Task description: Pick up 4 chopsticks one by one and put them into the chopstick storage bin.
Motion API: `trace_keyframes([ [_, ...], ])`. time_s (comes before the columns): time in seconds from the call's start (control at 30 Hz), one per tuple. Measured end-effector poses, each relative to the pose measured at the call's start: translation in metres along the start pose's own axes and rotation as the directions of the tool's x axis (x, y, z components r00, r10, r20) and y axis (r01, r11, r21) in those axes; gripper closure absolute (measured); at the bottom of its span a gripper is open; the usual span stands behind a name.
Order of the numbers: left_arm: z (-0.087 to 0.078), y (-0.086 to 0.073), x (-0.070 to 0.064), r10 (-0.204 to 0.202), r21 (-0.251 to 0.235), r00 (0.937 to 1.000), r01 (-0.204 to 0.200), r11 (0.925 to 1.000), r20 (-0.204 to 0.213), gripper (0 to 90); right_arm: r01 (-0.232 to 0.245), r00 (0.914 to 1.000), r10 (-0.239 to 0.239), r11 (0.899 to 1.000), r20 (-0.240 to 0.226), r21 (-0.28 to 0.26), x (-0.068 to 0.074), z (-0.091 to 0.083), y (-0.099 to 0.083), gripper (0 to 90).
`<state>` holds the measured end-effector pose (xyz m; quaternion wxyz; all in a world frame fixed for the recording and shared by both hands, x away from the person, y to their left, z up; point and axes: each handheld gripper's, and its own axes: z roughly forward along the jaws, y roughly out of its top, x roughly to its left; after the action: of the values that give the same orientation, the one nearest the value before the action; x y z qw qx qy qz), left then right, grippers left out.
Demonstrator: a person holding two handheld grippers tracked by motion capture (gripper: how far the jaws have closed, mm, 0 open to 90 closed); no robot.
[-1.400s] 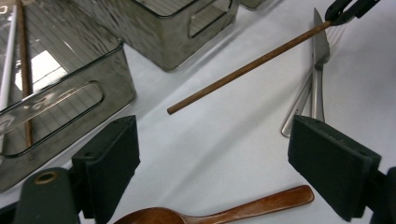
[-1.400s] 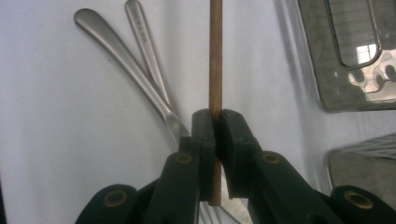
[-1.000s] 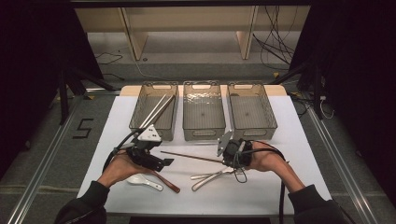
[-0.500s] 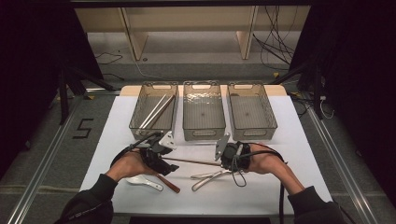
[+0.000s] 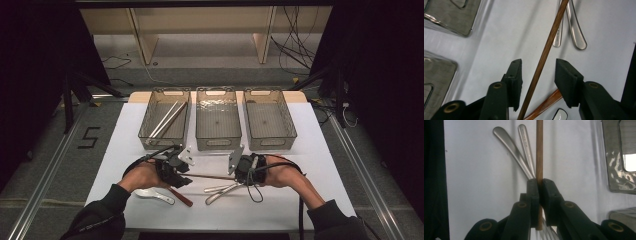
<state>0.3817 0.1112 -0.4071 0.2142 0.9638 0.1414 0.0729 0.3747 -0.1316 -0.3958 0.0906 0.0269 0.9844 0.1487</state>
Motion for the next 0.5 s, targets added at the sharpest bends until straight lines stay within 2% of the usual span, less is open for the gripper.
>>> trace_keyframes([
  [0.3, 0.0004, -0.0002, 0.0003, 0.018, 0.014, 0.9994, -0.018, 0.9997, 0.029, 75.5, 0.019, 0.9998, -0.019, 1.0, -0.012, -0.002, 0.001, 0.0003, 0.0006, 84.9],
  [0.43, -0.0002, -0.0007, 0.0003, 0.041, 0.031, 0.998, -0.043, 0.9986, 0.047, 78.1, 0.019, 0.9997, -0.019, 1.0, -0.013, -0.007, 0.0023, -0.0004, 0.0005, 84.8],
  [0.5, 0.0002, -0.0011, -0.0013, 0.048, 0.021, 0.9975, -0.049, 0.9986, 0.052, 78.9, 0.032, 0.9994, -0.033, 0.999, -0.012, -0.017, 0.0017, -0.0002, -0.0002, 84.8],
])
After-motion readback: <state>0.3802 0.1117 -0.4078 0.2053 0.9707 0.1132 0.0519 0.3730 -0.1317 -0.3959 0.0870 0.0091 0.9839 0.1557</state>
